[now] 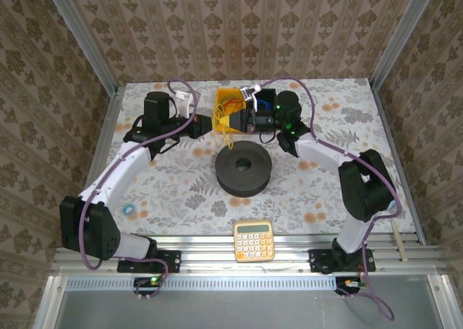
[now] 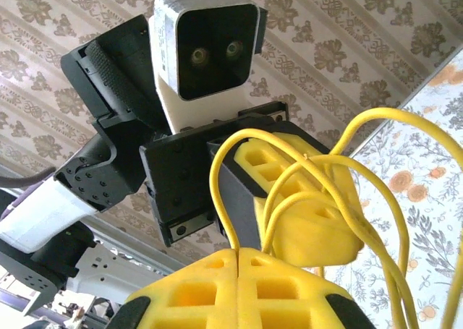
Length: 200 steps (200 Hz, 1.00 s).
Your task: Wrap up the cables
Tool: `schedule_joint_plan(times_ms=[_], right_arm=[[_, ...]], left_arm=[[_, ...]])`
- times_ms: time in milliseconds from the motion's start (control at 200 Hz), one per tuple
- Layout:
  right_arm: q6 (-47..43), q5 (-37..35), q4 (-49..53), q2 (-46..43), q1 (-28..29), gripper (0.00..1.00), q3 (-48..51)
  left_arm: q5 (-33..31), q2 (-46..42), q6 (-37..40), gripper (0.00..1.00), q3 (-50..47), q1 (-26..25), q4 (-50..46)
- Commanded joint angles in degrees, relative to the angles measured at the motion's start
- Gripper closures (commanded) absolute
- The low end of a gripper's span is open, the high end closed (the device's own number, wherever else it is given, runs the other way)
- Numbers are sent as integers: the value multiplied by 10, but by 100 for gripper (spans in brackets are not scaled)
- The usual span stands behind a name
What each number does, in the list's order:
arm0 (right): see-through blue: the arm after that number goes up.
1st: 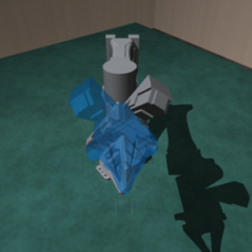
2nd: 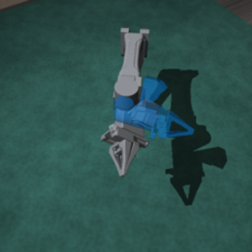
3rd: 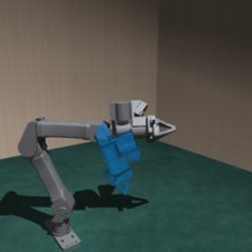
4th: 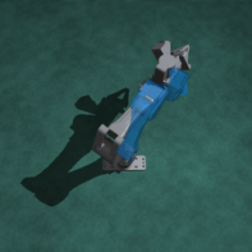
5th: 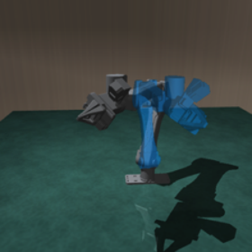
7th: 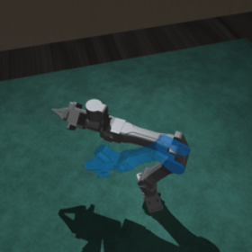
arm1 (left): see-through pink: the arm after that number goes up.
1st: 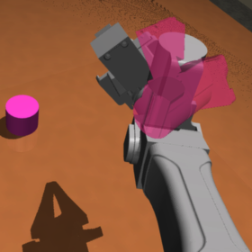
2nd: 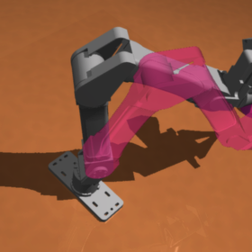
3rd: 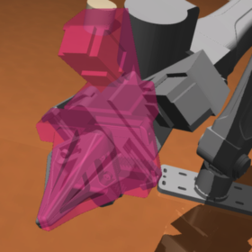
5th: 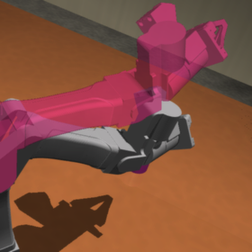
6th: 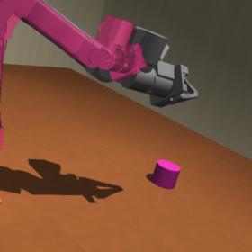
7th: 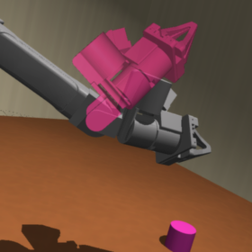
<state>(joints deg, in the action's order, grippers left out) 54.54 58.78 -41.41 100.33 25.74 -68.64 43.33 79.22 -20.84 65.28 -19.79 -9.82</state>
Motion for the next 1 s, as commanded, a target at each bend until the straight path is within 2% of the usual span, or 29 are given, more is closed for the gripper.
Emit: schedule_joint_plan(times_ms=[0,180,650,800,905,995], right_arm=[[-40,1,37,-45,-24,100,-3],[-87,0,103,-104,-83,100,24],[-235,-31,326,-242,-228,100,86],[-238,-25,339,-240,-230,100,92],[-234,-27,341,-226,-209,100,86],[-268,-43,390,-212,-171,76,62]], left_arm=[[9,-18,5,100,-4,8,6],[9,-42,18,100,-9,47,-18],[11,-128,63,100,-6,214,-119],[20,-134,64,100,1,227,-130],[25,-137,56,100,4,226,-126],[24,-141,54,100,12,222,-127]])
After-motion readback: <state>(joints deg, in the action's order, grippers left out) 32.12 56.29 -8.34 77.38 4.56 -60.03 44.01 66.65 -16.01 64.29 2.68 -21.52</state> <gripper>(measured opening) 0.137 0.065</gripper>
